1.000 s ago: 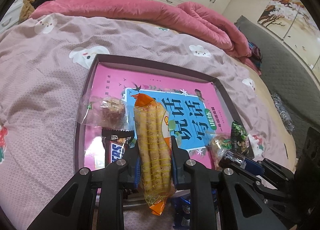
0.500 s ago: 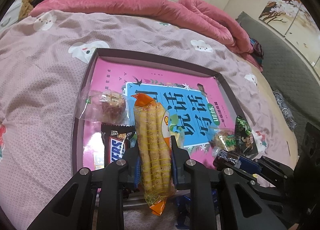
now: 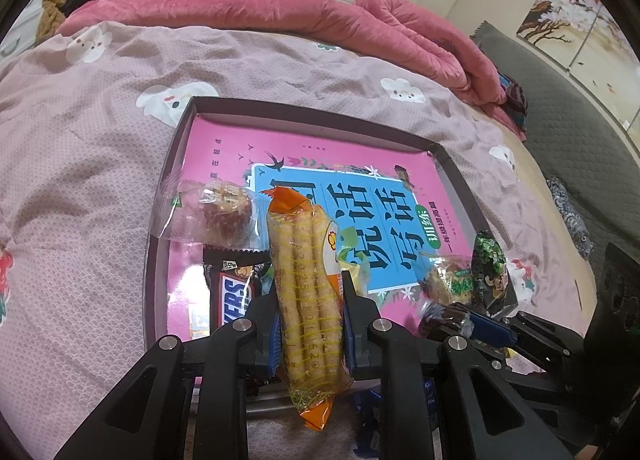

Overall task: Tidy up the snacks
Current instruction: 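Lift rice cracker bag over tray with left tool while right tool carries round cake there, then lower rice cracker bag into tray and open left tool while right tool releases cake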

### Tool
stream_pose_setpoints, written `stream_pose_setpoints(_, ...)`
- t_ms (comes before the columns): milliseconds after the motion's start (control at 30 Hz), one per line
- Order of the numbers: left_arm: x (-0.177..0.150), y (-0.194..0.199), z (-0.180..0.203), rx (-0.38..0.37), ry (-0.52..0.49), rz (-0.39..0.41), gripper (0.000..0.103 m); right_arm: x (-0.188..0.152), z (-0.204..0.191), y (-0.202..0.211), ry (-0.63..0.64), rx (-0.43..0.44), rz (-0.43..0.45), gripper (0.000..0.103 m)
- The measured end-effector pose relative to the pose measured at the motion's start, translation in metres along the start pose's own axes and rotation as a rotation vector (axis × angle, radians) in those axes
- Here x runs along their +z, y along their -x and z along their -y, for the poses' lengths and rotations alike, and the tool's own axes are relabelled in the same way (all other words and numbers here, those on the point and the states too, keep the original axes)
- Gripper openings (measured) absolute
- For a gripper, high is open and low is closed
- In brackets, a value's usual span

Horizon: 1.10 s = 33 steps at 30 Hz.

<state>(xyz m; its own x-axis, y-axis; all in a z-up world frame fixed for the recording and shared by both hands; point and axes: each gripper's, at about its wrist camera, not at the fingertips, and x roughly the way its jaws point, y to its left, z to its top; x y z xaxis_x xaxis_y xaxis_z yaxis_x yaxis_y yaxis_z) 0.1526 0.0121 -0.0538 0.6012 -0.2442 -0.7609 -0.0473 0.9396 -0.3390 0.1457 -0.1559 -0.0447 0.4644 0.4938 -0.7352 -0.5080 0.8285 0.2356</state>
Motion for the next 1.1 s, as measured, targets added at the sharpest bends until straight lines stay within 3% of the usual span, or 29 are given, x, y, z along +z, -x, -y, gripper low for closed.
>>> stream_pose_setpoints(1100, 0.009, -0.008, -0.008, -0.035, 0.008, 0.006, 0.027, -0.002, 0.001, 0.016, -0.018, -0.012, 0.048, 0.028)
